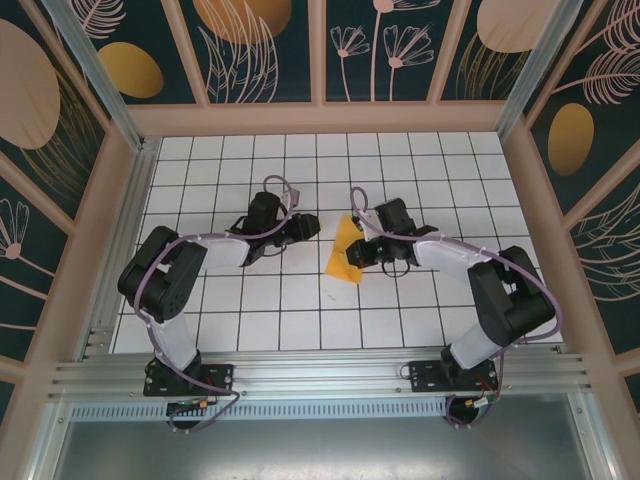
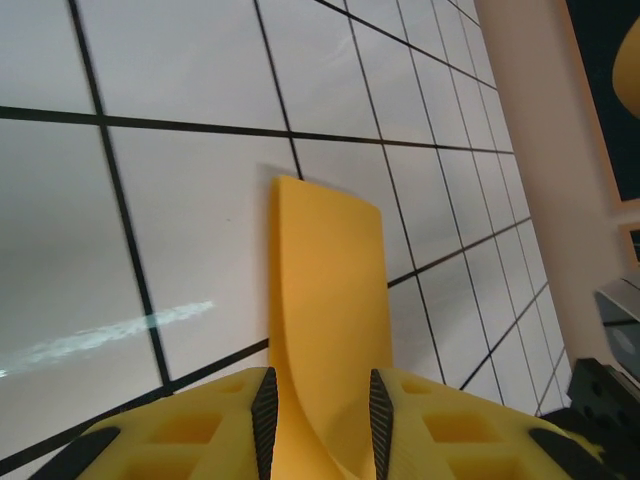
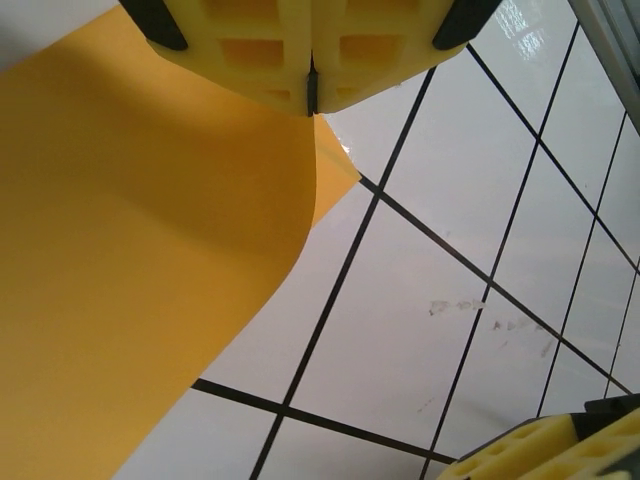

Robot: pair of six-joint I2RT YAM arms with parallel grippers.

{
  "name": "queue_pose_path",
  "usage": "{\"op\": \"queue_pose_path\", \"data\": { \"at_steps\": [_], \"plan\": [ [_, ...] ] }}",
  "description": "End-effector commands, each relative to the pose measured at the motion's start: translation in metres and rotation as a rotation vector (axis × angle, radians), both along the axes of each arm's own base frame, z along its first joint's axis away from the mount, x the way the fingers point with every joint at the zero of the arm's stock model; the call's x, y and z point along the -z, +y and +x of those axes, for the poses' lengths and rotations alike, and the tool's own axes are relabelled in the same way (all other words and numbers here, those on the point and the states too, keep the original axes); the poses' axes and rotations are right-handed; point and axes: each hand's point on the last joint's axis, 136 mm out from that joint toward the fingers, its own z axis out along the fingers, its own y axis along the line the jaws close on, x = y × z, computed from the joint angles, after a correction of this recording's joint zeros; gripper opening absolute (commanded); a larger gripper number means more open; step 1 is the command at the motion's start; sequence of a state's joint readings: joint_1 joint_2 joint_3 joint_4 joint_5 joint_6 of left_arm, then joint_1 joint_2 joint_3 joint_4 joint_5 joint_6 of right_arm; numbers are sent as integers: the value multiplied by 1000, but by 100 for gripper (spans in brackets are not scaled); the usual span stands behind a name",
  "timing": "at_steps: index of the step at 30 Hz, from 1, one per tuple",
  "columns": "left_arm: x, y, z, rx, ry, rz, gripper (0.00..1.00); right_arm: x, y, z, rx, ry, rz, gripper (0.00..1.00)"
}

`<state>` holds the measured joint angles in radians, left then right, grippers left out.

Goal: Fold a paper plane with a square sheet of paper (pick it up from the middle)

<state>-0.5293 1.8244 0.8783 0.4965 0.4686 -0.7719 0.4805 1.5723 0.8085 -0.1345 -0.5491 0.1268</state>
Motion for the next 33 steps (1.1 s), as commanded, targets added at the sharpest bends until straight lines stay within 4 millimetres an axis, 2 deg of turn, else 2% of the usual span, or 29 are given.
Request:
{"op": "queue_pose_path", "data": {
  "at_steps": [1,7,12,20,33],
  "plan": [
    [-14,-22,3,66,-37,-33,34,7,-1,-6,-42,25,52,0],
    [-3,-40,7,99,7,-14,33,21,-17,1,12,73,74,0],
    [4,-59,9,151,26,-12,33,20,-16,3,1,78,98,0],
    [29,-85,6,232,103,-1,31,22,-23,10,23,77,80,0],
    [76,-75,-6,245,205,132,25,23,-25,19,48,98,101,0]
  ]
}}
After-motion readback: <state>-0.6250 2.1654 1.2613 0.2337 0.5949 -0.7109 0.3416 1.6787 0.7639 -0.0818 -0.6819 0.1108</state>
